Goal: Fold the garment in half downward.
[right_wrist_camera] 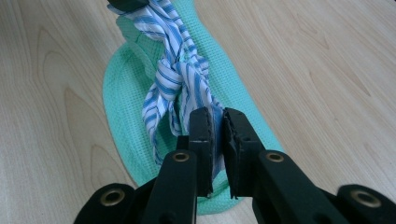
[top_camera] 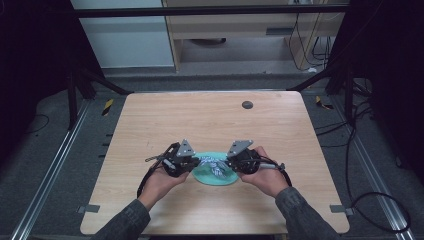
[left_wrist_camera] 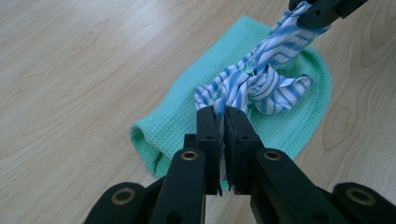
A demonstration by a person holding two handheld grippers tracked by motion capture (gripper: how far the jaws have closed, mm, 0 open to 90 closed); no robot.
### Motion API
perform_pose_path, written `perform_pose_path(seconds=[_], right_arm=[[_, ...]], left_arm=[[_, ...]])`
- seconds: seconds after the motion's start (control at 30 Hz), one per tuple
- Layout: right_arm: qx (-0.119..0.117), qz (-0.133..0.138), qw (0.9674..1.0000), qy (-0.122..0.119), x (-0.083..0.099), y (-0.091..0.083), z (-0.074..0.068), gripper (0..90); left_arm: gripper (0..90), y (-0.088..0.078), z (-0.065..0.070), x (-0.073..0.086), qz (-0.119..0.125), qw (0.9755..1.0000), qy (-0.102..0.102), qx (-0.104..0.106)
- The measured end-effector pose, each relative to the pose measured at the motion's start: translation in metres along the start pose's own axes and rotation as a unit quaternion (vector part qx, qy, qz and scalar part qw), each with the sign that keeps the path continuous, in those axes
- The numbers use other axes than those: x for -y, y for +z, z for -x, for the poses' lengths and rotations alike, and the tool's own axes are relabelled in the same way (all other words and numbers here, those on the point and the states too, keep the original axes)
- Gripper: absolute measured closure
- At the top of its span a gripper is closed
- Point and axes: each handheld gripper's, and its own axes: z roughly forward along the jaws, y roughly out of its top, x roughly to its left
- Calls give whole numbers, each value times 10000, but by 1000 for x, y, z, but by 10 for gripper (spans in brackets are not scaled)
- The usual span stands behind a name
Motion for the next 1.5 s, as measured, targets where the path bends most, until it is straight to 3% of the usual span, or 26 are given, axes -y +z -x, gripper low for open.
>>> perform_pose_path(seconds=[0.9, 1.03, 1.27, 1.5], right_arm=[[-113, -43, 9999, 27, 13, 3, -15, 757], [-132, -45, 9999, 54, 15, 4, -17, 726], [-150, -70, 9998, 85, 16, 4, -20, 674], [-155, -80, 9998, 90, 18, 4, -23, 627]], left_arm=[[831, 3, 9, 18, -75, 9999, 5, 108], [757, 3, 10, 20, -61, 10000, 39, 39], [536, 3, 12, 22, 6, 9999, 37, -116], [476, 9, 14, 23, -98, 9998, 128, 84]])
